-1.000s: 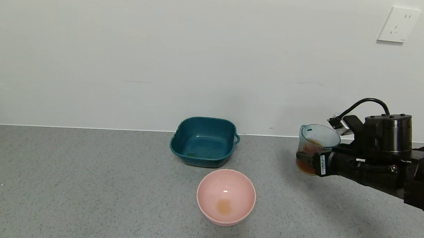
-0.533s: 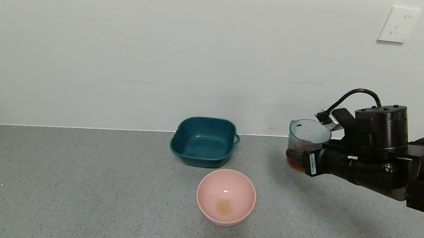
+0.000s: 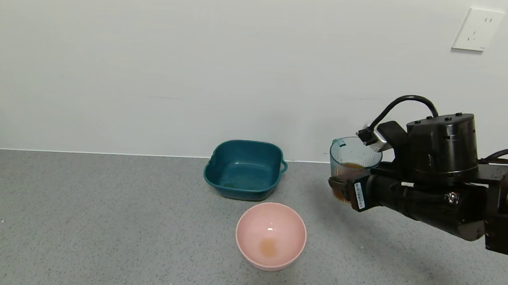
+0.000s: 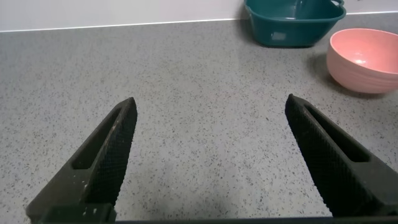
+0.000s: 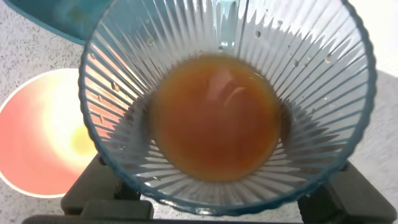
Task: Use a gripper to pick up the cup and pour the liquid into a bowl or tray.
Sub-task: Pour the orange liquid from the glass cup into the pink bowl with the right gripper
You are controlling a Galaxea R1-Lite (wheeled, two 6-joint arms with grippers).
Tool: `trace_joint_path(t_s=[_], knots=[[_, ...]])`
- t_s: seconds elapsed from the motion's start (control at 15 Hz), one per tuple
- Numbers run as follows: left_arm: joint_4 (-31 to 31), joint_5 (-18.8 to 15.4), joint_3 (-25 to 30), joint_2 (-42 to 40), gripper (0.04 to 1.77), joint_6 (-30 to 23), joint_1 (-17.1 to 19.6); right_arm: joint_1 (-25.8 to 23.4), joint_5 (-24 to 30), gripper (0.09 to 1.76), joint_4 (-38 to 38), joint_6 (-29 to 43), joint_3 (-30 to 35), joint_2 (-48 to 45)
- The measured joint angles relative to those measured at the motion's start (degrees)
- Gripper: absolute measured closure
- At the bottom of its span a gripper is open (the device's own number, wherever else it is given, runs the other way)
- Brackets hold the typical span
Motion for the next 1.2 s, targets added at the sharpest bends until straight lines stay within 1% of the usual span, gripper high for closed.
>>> trace_joint_path(t_s=[0.27, 0.87, 1.2], knots=[[0.0, 0.0, 0.0, 0.0, 0.09, 0.0, 0.0, 2.5, -3.3, 0.52, 0.5, -4.4, -0.9, 0.7], [0.0, 0.0, 0.0, 0.0, 0.09, 0.0, 0.0, 6.1, -10.9, 0.52, 0.2, -18.7, -2.1, 4.5], [0.0, 0.0, 0.0, 0.0, 0.09, 0.0, 0.0, 6.7, -14.0, 0.52, -0.1, -25.8, -4.3, 7.7]])
